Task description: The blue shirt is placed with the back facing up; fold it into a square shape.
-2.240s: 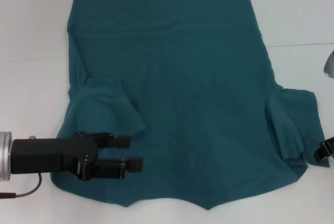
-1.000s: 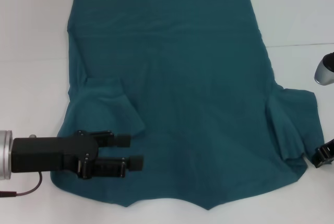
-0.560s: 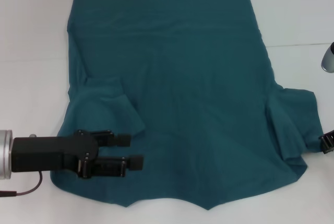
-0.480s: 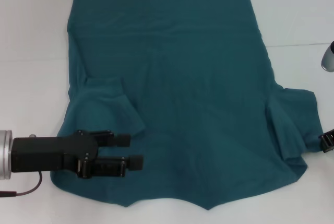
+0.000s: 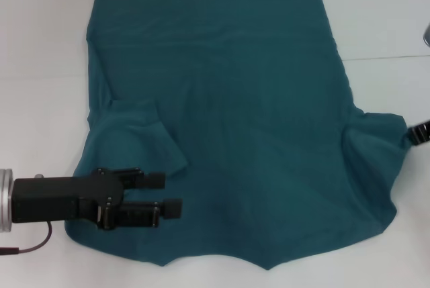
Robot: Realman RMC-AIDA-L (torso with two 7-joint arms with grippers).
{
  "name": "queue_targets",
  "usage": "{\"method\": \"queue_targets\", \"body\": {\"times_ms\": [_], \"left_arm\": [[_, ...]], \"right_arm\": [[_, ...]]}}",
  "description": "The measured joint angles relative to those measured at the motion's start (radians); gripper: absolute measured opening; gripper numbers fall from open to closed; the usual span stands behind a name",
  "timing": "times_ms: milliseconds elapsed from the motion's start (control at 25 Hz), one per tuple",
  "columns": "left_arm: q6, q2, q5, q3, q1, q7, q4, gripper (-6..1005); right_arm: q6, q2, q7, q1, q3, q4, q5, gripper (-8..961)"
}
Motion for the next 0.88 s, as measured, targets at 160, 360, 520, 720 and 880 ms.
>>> {"method": "queue_targets", "body": {"times_ms": [160, 360, 520, 720, 880], "left_arm": [[0.000, 0.000, 0.001, -0.002, 0.004, 0.000, 0.000, 860], [-0.001, -0.001, -0.001, -0.003, 0.014, -0.003, 0.000, 860], [-0.001, -0.002, -0.001, -0.007, 0.018, -0.007, 0.000, 860], [-0.002, -0.007, 0.000, -0.022, 0.033, -0.009, 0.000, 860], [0.000, -0.008, 0.000, -0.030, 0.041, -0.009, 0.000, 860]], "right_arm": [[0.016, 0.014, -0.007, -0.006, -0.073, -0.081, 0.001, 43], [0.049, 0.018, -0.004, -0.010, -0.243, -0.163, 0.001, 43], [0.056, 0.020, -0.016, 0.000, -0.323, -0.184, 0.001, 44], [0.066, 0.024, -0.053, 0.019, -0.461, -0.191, 0.002, 44], [0.062, 0.028, -0.088, 0.034, -0.539, -0.173, 0.002, 44]]}}
